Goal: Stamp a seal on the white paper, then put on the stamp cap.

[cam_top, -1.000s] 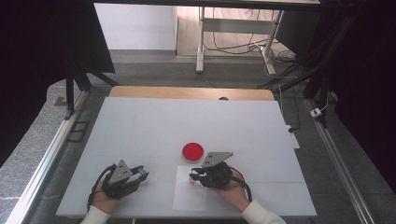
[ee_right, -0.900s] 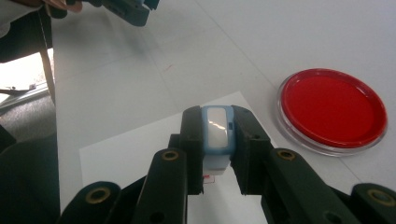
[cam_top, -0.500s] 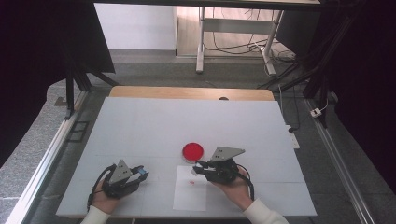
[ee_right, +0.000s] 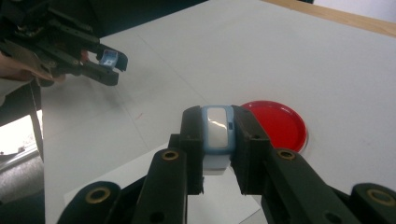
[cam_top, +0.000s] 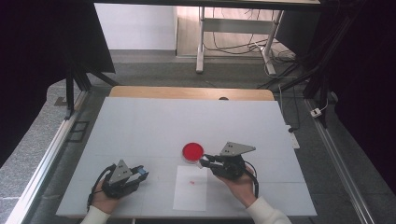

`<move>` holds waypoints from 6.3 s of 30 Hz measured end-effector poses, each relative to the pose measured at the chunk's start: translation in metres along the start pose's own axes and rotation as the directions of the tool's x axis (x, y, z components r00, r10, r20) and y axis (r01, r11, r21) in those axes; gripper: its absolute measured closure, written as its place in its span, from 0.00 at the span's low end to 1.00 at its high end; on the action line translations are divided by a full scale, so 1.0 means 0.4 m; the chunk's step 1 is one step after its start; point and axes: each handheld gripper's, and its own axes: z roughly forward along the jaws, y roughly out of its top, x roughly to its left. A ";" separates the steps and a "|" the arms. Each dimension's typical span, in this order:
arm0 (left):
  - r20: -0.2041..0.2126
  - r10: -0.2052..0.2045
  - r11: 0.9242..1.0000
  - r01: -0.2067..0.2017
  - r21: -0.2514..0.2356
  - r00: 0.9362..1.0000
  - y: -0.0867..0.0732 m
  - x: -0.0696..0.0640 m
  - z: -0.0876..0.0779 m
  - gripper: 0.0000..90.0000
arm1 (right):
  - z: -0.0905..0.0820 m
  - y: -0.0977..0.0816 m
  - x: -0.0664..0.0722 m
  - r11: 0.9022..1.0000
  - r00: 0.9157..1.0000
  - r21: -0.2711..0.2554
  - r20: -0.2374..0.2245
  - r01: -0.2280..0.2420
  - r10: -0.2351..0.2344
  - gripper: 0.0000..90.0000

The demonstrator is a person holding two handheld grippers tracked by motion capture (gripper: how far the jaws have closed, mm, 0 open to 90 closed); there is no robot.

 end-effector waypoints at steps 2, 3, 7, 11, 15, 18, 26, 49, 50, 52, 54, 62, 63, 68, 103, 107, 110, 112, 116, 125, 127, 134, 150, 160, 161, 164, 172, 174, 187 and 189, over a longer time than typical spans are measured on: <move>0.001 -0.002 1.000 0.002 0.001 1.000 0.000 0.000 0.001 0.73 | -0.005 0.001 -0.006 1.000 1.000 -0.016 0.002 -0.005 0.005 0.83; 0.001 -0.002 1.000 0.002 0.000 1.000 0.000 0.000 0.001 0.73 | -0.007 0.001 -0.008 1.000 1.000 -0.019 0.002 -0.007 0.007 0.83; 0.000 -0.002 1.000 0.002 -0.003 1.000 0.000 0.000 -0.001 0.73 | -0.016 0.000 -0.020 0.999 1.000 -0.041 0.006 -0.017 0.017 0.83; 0.000 -0.001 1.000 0.001 -0.003 1.000 0.000 0.000 0.000 0.73 | -0.020 0.001 -0.022 0.999 1.000 -0.049 0.005 -0.014 0.014 0.83; 0.000 0.002 1.000 -0.002 -0.003 1.000 0.000 -0.001 0.001 0.73 | -0.019 0.001 -0.022 0.999 1.000 -0.052 0.004 -0.006 0.007 0.83; 0.001 0.002 1.000 -0.002 -0.004 1.000 0.001 -0.002 0.000 0.73 | -0.020 0.001 -0.021 0.999 1.000 -0.053 0.004 -0.008 0.008 0.83; 0.005 0.004 1.000 -0.004 -0.009 1.000 0.006 -0.005 0.005 0.73 | -0.019 0.002 -0.017 0.998 1.000 -0.056 0.004 -0.001 0.002 0.83; 0.040 0.034 0.999 -0.033 -0.018 0.999 0.039 -0.028 0.032 0.72 | -0.021 0.004 -0.013 0.998 1.000 -0.069 0.017 0.000 0.001 0.83; 0.041 0.036 0.999 -0.035 -0.018 0.999 0.042 -0.031 0.035 0.72 | -0.021 0.004 -0.013 0.997 1.000 -0.071 0.018 0.000 0.002 0.83; 0.045 0.046 0.999 -0.045 -0.018 0.998 0.048 -0.036 0.040 0.72 | -0.021 0.004 -0.013 0.997 1.000 -0.074 0.019 -0.001 0.002 0.83; 0.049 0.051 0.999 -0.050 -0.017 0.998 0.052 -0.040 0.044 0.72 | -0.022 0.004 -0.012 0.997 1.000 -0.074 0.020 0.000 0.001 0.83; 0.063 0.064 0.998 -0.063 -0.022 0.996 0.072 -0.052 0.062 0.72 | -0.022 0.004 -0.011 0.997 1.000 -0.076 0.021 -0.001 0.002 0.83; 0.067 0.066 0.998 -0.065 -0.020 0.996 0.074 -0.054 0.065 0.72 | -0.022 0.004 -0.011 0.997 1.000 -0.076 0.021 0.000 0.001 0.83; 0.070 0.080 0.997 -0.079 -0.017 0.994 0.086 -0.061 0.079 0.72 | -0.020 0.003 -0.010 0.997 1.000 -0.073 0.019 0.000 0.001 0.83; 0.125 0.156 0.988 -0.153 -0.028 0.980 0.173 -0.141 0.192 0.72 | -0.014 0.001 -0.006 0.998 1.000 -0.065 0.011 0.003 -0.002 0.83; 0.135 0.163 0.987 -0.161 -0.027 0.977 0.181 -0.153 0.207 0.72 | -0.013 0.001 -0.006 0.998 1.000 -0.064 0.012 0.004 -0.003 0.83; 0.141 0.171 0.985 -0.169 -0.024 0.975 0.186 -0.160 0.213 0.72 | -0.014 0.001 -0.006 0.998 1.000 -0.064 0.011 0.004 -0.003 0.83; 0.142 0.171 0.985 -0.169 -0.025 0.975 0.188 -0.164 0.217 0.72 | -0.014 0.001 -0.005 0.998 1.000 -0.064 0.010 0.004 -0.004 0.83; 0.148 0.172 0.985 -0.171 -0.024 0.974 0.194 -0.171 0.229 0.72 | -0.013 0.001 -0.005 0.998 1.000 -0.064 0.009 0.006 -0.005 0.83; 0.155 0.180 0.984 -0.179 -0.022 0.971 0.207 -0.189 0.254 0.72 | -0.014 0.001 -0.005 0.998 1.000 -0.064 0.010 0.005 -0.004 0.83; 0.155 0.181 0.984 -0.179 -0.022 0.971 0.210 -0.192 0.258 0.72 | -0.013 0.001 -0.005 0.998 1.000 -0.063 0.012 0.005 -0.004 0.83; 0.154 0.184 0.983 -0.182 -0.027 0.971 0.217 -0.200 0.268 0.72 | -0.010 -0.001 -0.002 0.998 1.000 -0.058 0.012 0.008 -0.007 0.83; 0.128 0.180 0.984 -0.176 -0.041 0.975 0.223 -0.204 0.277 0.72 | 0.007 -0.004 0.013 0.997 0.996 -0.053 0.063 -0.054 0.057 0.83; 0.112 0.183 0.983 -0.179 -0.047 0.977 0.225 -0.207 0.278 0.72 | 0.011 -0.005 0.019 0.991 0.991 -0.070 0.068 -0.110 0.115 0.83; 0.111 0.184 0.983 -0.179 -0.047 0.977 0.225 -0.208 0.278 0.72 | 0.011 -0.005 0.019 0.991 0.991 -0.071 0.070 -0.113 0.118 0.83; 0.109 0.184 0.983 -0.180 -0.047 0.977 0.225 -0.208 0.278 0.72 | 0.012 -0.005 0.020 0.990 0.989 -0.071 0.068 -0.124 0.129 0.83; 0.101 0.185 0.982 -0.181 -0.049 0.978 0.225 -0.208 0.277 0.72 | 0.015 -0.006 0.021 0.986 0.985 -0.072 0.070 -0.150 0.155 0.83; 0.099 0.185 0.982 -0.181 -0.049 0.978 0.225 -0.207 0.277 0.72 | 0.016 -0.006 0.022 0.985 0.984 -0.071 0.072 -0.157 0.162 0.83; 0.086 0.189 0.982 -0.185 -0.046 0.978 0.225 -0.210 0.276 0.72 | 0.021 -0.008 0.022 0.979 0.977 -0.063 0.078 -0.192 0.196 0.83; 0.084 0.190 0.981 -0.187 -0.045 0.978 0.225 -0.210 0.276 0.72 | 0.022 -0.008 0.022 0.979 0.977 -0.062 0.078 -0.195 0.199 0.83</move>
